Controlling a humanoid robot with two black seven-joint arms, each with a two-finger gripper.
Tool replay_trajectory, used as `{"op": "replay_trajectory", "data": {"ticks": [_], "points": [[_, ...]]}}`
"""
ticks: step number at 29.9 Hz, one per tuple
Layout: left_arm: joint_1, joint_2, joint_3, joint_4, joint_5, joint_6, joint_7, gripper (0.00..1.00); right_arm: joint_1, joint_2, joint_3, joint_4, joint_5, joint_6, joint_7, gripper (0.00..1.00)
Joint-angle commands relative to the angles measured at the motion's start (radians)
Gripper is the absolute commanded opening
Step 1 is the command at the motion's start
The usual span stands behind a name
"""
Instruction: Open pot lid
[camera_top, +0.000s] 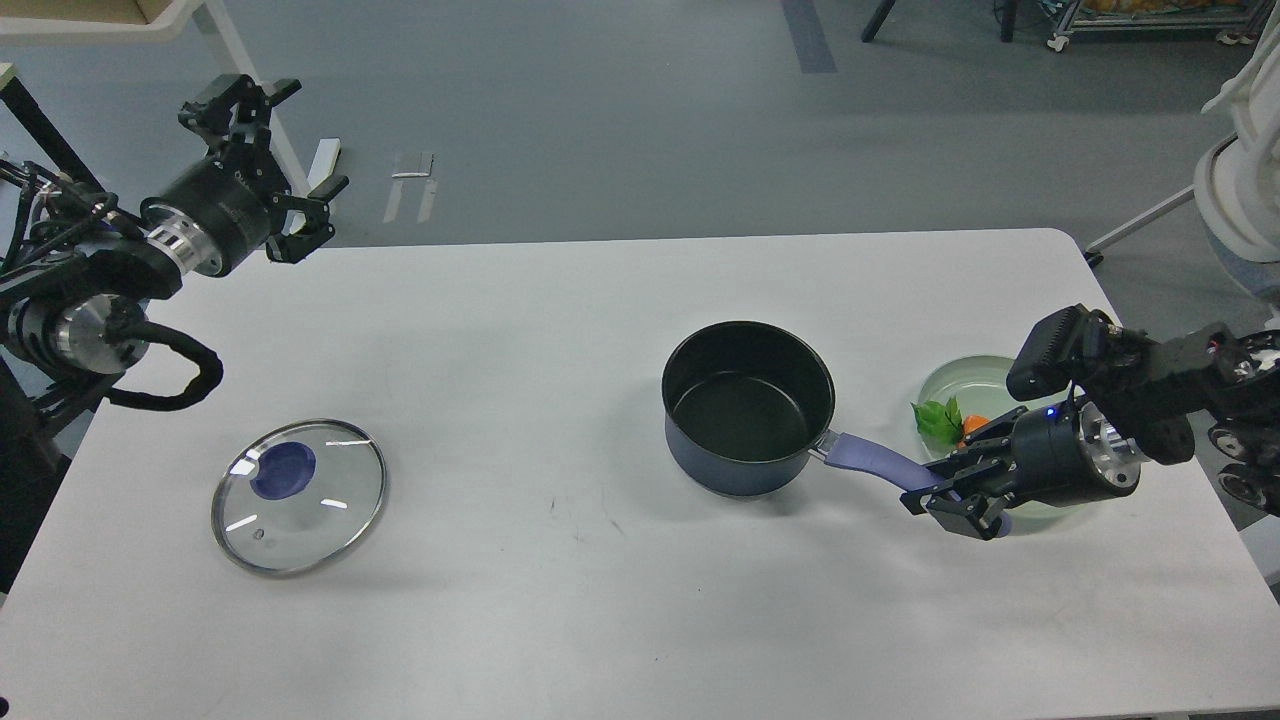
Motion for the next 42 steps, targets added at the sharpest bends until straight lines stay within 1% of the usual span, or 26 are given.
{"op": "replay_trajectory", "data": {"ticks": [1,2,3,4,5,8,12,16,18,22,25,29,32,34,37,42], "points": [[-0.001,0.001,0.004,0.0,0.003,-0.002,0.002,1.0,0.003,-0.001,0.005,0.003,0.01,0.0,0.0,0.78],[-0.001,0.002,0.006,0.0,0.003,-0.005,0.003,1.0,0.004,-0.003,0.006,0.005,0.01,0.0,0.0,0.85],[-0.001,0.002,0.006,0.0,0.003,-0.009,0.005,1.0,0.006,-0.006,0.008,0.006,0.011,0.0,0.0,0.9],[-0.001,0.002,0.006,0.0,0.003,-0.011,0.005,1.0,0.007,-0.012,0.015,0.008,0.013,0.0,0.0,0.94],[-0.001,0.002,0.007,0.0,0.003,-0.014,0.005,1.0,0.011,-0.02,0.024,0.008,0.017,0.0,0.0,0.96],[-0.001,0.005,0.009,0.0,0.003,-0.015,0.005,1.0,0.012,-0.047,0.092,0.006,0.104,0.0,0.0,0.97],[0.0,0.005,0.007,0.0,0.003,-0.015,0.005,1.0,0.021,-0.069,0.217,-0.023,0.359,0.0,0.0,0.98],[0.003,0.004,0.007,0.0,0.003,-0.017,0.005,1.0,0.017,-0.066,0.287,-0.148,0.685,-0.01,0.0,0.98],[0.006,0.004,0.007,-0.001,0.003,-0.017,0.005,1.0,0.011,-0.055,0.285,-0.221,0.875,-0.045,0.0,0.98],[0.015,0.001,0.006,-0.006,0.003,-0.017,0.005,1.0,-0.02,0.044,0.281,-0.342,1.231,-0.139,0.0,0.98],[0.034,-0.001,-0.003,-0.006,0.003,-0.018,0.005,1.0,-0.034,0.136,0.285,-0.393,1.411,-0.223,0.0,0.99],[0.048,-0.007,-0.006,-0.001,0.001,-0.057,0.003,1.0,-0.063,0.238,0.302,-0.407,1.542,-0.359,0.0,0.99],[0.067,-0.021,-0.012,0.0,0.001,-0.065,0.003,1.0,-0.1,0.326,0.349,-0.411,1.617,-0.468,0.0,0.99],[0.083,-0.037,-0.026,0.003,0.001,-0.066,0.003,1.0,-0.129,0.368,0.411,-0.413,1.658,-0.498,0.0,0.99],[0.124,-0.073,-0.08,0.015,0.001,-0.068,0.005,1.0,-0.204,0.452,0.471,-0.413,1.68,-0.504,0.0,0.99],[0.163,-0.117,-0.137,0.04,0.015,-0.094,0.008,1.0,-0.304,0.521,0.549,-0.413,1.712,-0.502,0.0,1.0]]}}
